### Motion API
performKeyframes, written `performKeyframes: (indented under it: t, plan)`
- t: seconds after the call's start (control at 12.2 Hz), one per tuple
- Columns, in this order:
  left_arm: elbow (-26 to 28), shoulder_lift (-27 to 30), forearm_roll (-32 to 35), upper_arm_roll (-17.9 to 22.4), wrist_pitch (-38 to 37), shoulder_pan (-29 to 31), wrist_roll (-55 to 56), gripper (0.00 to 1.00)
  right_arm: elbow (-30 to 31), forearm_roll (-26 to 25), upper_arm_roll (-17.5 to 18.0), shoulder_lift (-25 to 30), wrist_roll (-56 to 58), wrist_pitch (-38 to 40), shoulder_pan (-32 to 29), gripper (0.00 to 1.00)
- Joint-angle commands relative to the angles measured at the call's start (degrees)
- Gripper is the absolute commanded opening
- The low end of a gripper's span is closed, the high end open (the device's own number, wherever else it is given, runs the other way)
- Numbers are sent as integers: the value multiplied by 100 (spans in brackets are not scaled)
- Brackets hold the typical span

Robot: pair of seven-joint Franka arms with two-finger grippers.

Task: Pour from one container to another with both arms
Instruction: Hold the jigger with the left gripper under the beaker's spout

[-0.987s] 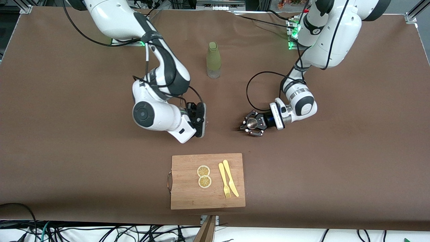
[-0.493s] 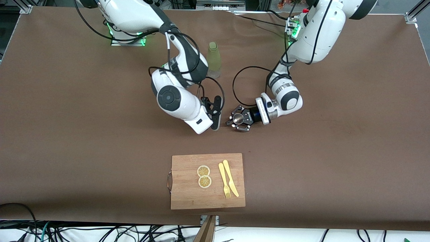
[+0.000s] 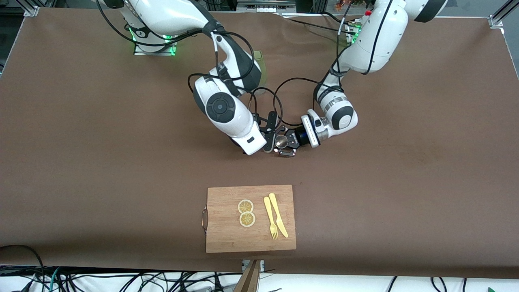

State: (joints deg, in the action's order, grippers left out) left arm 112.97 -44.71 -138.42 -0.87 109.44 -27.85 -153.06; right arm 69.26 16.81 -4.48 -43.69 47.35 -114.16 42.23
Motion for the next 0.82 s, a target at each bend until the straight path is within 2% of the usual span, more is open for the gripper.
performKeyframes:
  t: [0.0,0.25,0.74]
  plan:
    - [-47,-11,-431,122,139,-317,-356,0,53,-388,-36,54,-340,-98,242,28]
    - [-74,-55,-677,315,174,-615,-356,0,53,-722,-53,54,-340,-63,356,27]
    - [-82,-64,-748,325,174,-695,-356,0,71,-1197,-53,54,-349,-54,427,27]
